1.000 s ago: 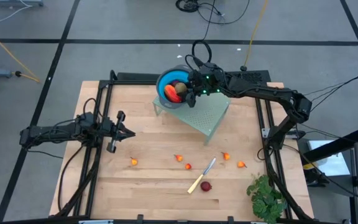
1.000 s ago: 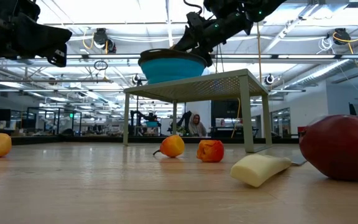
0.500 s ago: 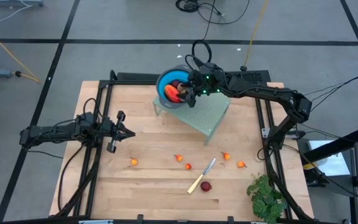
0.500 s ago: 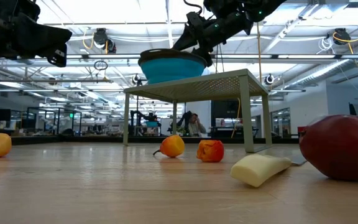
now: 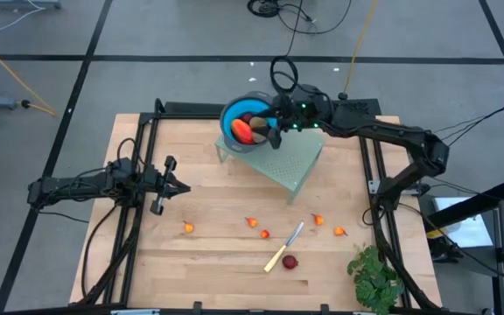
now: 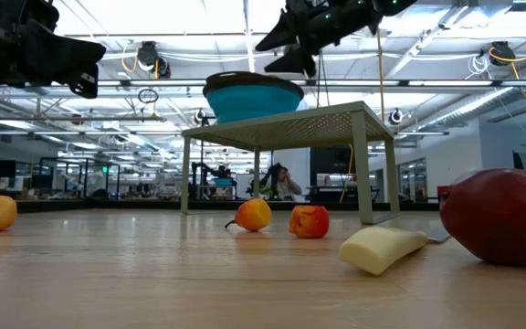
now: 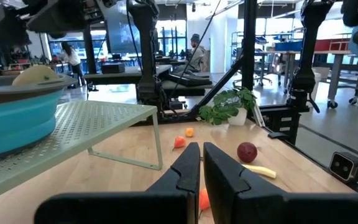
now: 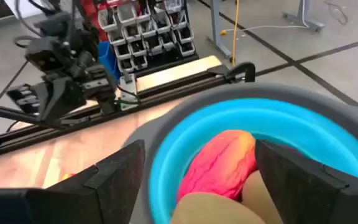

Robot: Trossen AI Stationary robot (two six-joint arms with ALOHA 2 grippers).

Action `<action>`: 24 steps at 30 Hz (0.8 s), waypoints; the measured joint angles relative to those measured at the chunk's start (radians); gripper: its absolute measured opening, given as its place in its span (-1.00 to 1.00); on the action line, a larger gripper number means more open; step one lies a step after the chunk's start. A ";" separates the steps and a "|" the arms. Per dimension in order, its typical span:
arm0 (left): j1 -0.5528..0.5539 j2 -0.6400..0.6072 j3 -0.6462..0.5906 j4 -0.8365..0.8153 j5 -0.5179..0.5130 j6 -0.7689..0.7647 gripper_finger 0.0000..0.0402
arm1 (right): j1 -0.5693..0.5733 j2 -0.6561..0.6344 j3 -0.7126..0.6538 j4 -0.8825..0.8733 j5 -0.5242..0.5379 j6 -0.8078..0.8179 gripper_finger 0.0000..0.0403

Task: Pick & Place Fruit
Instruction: Put the pomegranate into the blue strainer bowl on the shelf

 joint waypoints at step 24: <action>0.000 0.000 0.000 -0.002 0.000 0.059 -0.88 | 0.205 -0.216 -0.001 -0.231 -0.001 -0.079 -0.21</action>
